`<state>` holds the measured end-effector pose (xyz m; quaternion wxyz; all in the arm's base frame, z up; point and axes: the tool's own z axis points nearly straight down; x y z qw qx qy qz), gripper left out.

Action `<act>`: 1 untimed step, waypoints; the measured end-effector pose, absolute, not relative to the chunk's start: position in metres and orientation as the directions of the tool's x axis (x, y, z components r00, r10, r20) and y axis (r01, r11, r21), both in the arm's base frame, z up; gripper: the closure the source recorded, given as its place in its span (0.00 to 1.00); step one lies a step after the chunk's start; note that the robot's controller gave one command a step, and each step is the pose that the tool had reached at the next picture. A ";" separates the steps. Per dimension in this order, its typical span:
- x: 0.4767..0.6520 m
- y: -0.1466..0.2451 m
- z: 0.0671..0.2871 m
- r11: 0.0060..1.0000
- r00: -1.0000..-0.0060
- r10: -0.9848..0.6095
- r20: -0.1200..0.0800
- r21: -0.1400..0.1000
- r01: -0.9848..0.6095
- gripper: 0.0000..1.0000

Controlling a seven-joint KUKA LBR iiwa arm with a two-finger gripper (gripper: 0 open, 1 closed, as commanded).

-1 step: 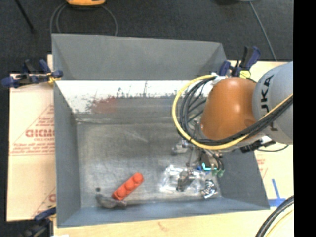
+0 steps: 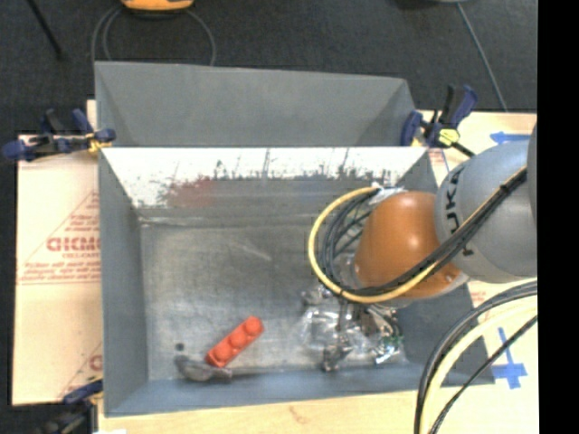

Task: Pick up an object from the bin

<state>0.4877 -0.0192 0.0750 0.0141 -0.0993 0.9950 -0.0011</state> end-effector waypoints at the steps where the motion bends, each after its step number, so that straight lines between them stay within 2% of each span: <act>1: 0.481 -0.047 0.101 1.000 -1.000 -0.011 -0.005 -0.001 -0.011 0.00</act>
Offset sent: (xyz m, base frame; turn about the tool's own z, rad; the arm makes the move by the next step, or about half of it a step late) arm -0.0079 -0.0272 0.0250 0.1886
